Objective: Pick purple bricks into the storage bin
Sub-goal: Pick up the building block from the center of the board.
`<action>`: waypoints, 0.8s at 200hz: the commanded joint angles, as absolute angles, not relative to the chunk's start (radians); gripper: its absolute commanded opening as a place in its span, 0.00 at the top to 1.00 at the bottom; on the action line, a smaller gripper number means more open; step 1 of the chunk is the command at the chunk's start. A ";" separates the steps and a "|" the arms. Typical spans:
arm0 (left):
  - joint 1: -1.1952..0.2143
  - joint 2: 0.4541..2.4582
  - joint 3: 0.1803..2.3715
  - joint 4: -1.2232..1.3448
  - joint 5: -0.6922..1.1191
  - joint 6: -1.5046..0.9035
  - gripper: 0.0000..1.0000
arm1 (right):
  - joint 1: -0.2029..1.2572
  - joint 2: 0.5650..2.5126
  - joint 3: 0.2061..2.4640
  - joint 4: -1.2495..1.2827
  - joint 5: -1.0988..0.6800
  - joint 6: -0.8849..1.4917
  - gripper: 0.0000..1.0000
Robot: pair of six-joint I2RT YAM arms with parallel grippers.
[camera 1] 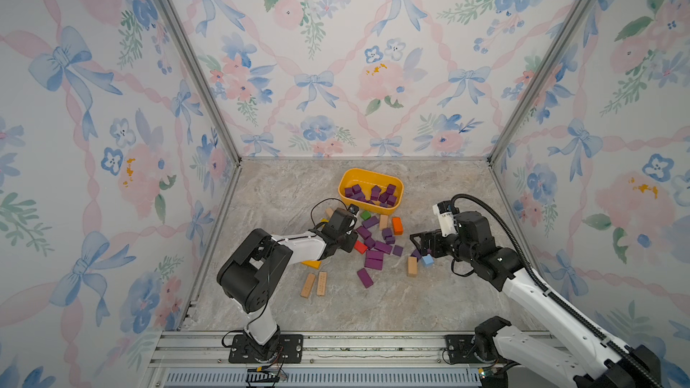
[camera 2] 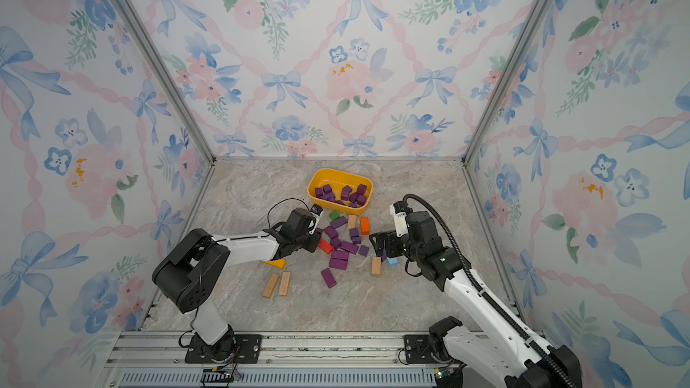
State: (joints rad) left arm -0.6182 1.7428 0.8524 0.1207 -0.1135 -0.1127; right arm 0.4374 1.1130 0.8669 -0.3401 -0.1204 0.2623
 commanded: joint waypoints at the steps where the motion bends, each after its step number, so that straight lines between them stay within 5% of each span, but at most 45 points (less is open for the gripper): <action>1: -0.611 1.769 0.883 0.106 -0.095 -0.125 0.56 | 0.425 1.134 0.874 -0.365 -0.118 0.268 0.03; 25: -0.611 1.787 0.898 0.100 -0.100 -0.135 0.56 | 0.422 1.134 0.873 -0.369 -0.117 0.267 0.03; 89: -0.610 1.807 0.913 0.092 -0.100 -0.146 0.76 | 0.416 1.131 0.875 -0.386 -0.121 0.279 0.03; 160: -0.614 1.737 0.946 0.088 -0.110 -0.170 0.81 | 0.412 1.118 0.842 -0.408 -0.120 0.344 0.03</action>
State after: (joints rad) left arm -0.6182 1.7847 0.9077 0.0990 -0.1108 -0.1429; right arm 0.4248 1.1130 0.8669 -0.3965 -0.1238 0.2962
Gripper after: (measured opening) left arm 0.309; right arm 0.972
